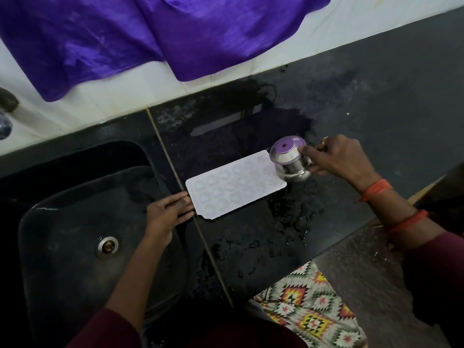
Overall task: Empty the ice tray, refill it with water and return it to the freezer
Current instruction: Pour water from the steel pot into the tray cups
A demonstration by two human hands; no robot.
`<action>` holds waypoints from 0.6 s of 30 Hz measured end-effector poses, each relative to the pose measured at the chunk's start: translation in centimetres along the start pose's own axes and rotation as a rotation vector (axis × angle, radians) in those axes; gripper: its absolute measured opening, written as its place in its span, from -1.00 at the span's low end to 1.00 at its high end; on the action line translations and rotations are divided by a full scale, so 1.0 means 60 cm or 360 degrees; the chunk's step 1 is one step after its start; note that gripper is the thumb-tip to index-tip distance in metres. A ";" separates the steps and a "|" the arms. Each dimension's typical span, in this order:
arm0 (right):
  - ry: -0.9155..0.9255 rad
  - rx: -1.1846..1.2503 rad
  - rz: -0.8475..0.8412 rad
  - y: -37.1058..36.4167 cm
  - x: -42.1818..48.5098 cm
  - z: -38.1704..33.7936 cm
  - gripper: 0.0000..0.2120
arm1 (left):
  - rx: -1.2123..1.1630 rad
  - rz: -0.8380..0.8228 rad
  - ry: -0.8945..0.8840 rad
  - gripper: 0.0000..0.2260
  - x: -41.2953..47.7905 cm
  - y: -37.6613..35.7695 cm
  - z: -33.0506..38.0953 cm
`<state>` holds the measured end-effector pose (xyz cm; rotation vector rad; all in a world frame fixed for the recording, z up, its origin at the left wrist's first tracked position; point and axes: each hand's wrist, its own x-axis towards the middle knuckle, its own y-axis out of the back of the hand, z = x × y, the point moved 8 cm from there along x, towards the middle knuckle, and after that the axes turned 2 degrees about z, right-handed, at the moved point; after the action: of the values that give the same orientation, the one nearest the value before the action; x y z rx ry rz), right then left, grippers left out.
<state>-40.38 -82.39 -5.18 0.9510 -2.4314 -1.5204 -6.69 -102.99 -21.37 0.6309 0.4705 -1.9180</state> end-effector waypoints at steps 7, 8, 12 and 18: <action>0.0109 -0.0194 0.0005 0.006 0.007 -0.013 -0.54 | 0.0006 -0.0008 -0.0002 -0.89 0.000 0.000 0.003; 0.0120 -0.0223 0.0001 0.006 0.006 -0.016 -0.54 | 0.0007 -0.0008 -0.0001 -0.90 -0.001 0.000 0.003; 0.0167 -0.0326 0.0009 0.011 0.005 -0.031 -0.52 | 0.0000 -0.0013 -0.0012 -0.90 -0.001 0.000 0.005; 0.0150 -0.0302 -0.0053 0.012 0.005 -0.042 -0.56 | 0.0019 -0.0020 -0.0022 -0.90 -0.003 -0.002 0.009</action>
<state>-39.87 -84.29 -3.43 1.0046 -2.1724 -1.6426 -6.85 -103.13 -20.85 0.6232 0.4553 -1.9370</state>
